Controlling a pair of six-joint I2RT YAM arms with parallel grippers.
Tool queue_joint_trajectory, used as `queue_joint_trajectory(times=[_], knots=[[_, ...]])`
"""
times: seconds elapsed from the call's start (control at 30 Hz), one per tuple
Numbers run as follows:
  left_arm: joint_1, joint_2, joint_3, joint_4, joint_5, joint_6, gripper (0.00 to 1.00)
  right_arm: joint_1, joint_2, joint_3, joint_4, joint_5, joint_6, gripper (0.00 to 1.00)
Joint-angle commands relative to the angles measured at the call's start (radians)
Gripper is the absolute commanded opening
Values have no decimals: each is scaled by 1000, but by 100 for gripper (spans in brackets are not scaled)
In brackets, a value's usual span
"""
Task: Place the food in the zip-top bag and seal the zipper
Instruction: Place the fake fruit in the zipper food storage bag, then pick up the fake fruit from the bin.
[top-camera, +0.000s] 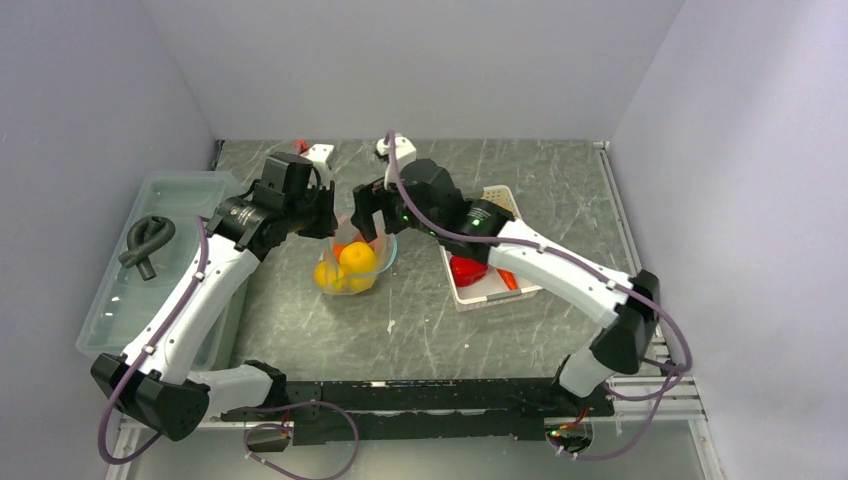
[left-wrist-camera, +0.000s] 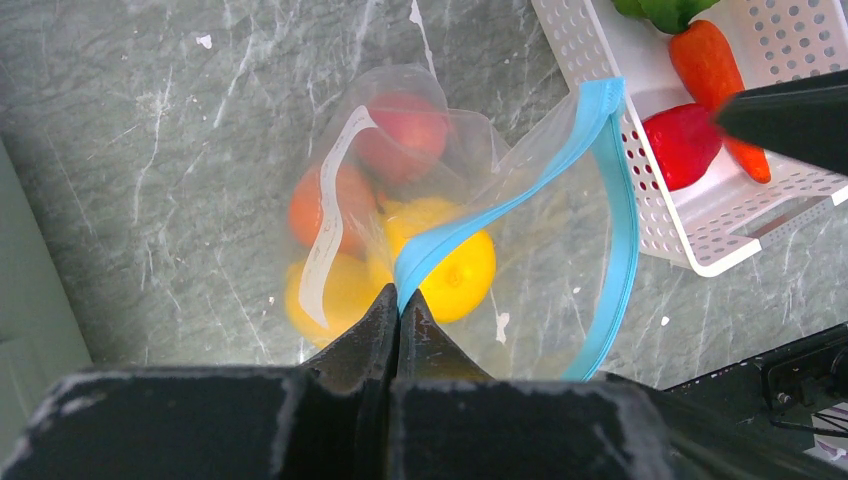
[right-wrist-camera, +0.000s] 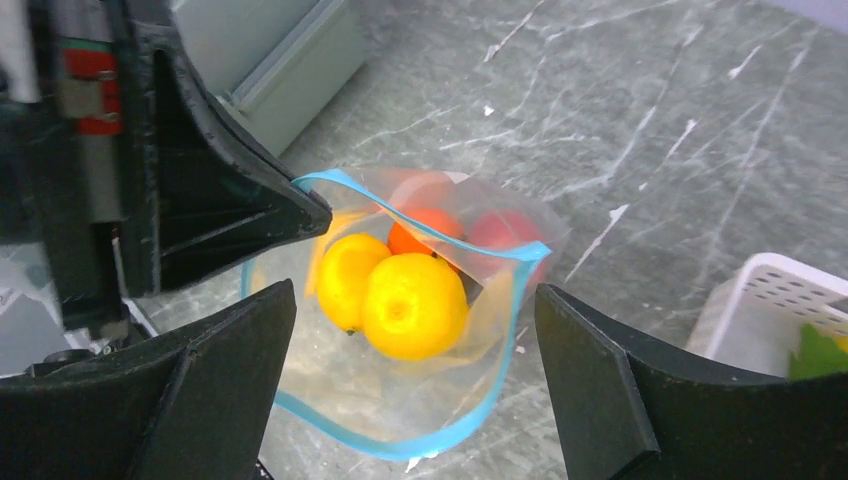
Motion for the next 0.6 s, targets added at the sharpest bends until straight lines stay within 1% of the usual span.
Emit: queue_joint_trajectory(times=[0.0,0.13,0.37,0.5,0.57], knots=[[4,-7,37,25,3,2,0,4,-112,-38,-2,111,-43,91],[4,-6,36,27,3,3,0,-8,-170,-76,-39,188,-58,90],[4,-7,26,31,1,5,0,-64,-262,-172,-79,262,-63,87],[4,-5,17,34,0,6,0,-132,-301,-232,-86,258,-48,84],[4,-5,14,36,0,7,0,-192,-313,-261,-88,235,-35,82]])
